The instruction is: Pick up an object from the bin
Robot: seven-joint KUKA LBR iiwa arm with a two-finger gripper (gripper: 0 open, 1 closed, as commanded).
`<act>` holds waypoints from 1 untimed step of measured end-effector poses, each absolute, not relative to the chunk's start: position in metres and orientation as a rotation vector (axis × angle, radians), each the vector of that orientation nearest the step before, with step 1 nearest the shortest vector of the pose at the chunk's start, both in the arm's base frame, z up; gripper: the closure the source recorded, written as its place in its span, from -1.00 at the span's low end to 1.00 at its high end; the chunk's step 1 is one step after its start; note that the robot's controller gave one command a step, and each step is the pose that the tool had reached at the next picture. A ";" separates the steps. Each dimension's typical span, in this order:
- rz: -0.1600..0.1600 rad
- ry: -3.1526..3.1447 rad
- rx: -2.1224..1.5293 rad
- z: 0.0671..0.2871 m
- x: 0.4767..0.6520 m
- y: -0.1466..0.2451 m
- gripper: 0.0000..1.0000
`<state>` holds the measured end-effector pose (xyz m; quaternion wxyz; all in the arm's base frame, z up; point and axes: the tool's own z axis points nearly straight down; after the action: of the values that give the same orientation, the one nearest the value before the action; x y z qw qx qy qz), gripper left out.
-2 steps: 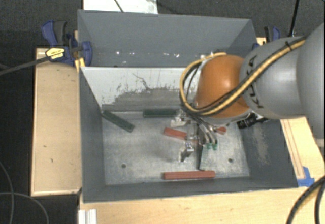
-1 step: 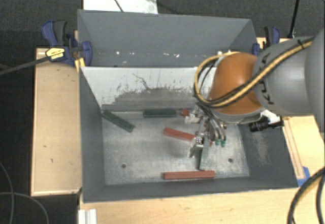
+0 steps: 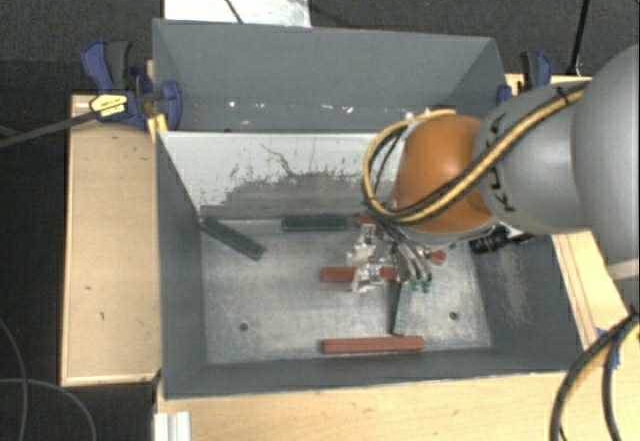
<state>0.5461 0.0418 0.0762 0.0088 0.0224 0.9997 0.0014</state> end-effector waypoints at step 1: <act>0.004 3.123 0.071 0.076 0.546 0.042 1.00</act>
Offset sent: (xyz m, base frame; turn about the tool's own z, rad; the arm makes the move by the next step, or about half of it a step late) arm 0.0065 0.0112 0.0711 -0.0102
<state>0.5461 0.0418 0.0762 0.0088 0.0228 0.9997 0.0014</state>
